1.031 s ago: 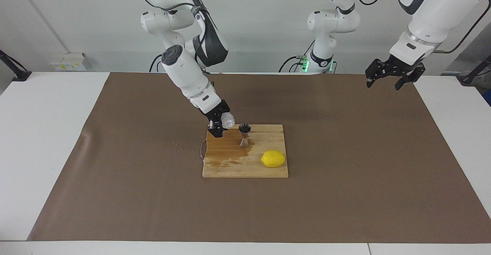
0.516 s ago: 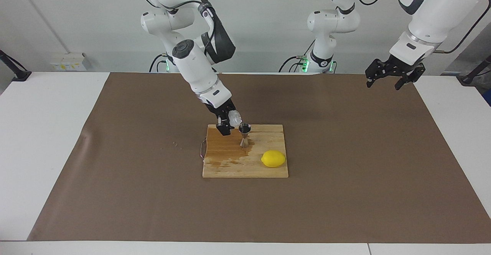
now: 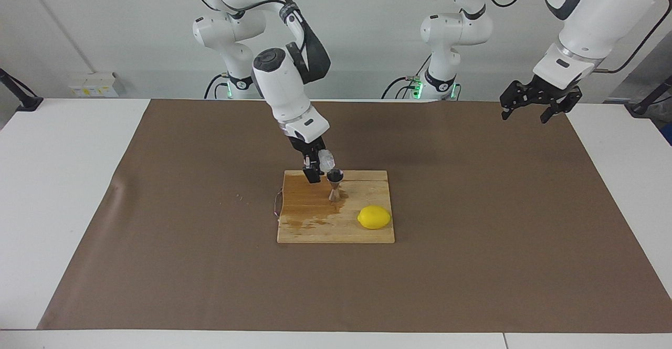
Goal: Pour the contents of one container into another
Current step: 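Tilt the white cup with the right gripper over the metal cup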
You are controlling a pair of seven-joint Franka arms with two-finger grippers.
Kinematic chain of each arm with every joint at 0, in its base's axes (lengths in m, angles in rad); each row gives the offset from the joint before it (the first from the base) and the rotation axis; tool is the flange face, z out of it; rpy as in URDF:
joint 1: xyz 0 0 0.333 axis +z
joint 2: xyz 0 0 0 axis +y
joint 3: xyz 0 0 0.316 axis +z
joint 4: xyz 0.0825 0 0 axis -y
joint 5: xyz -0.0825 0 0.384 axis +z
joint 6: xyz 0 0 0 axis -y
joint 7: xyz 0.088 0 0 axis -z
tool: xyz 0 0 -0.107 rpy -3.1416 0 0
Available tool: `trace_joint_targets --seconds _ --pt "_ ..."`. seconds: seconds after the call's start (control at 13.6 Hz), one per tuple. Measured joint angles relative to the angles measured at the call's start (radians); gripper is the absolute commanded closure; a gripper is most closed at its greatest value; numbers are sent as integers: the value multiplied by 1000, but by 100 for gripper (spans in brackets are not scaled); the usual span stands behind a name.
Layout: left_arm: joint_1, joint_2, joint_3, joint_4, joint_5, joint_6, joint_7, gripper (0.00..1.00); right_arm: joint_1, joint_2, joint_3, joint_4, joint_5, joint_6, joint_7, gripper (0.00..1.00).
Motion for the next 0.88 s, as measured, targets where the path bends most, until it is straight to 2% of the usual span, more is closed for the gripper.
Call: trace_joint_targets --seconds 0.88 --pt "0 0 0 0 0 0 0 0 0 1 -2 -2 -77 0 0 99"
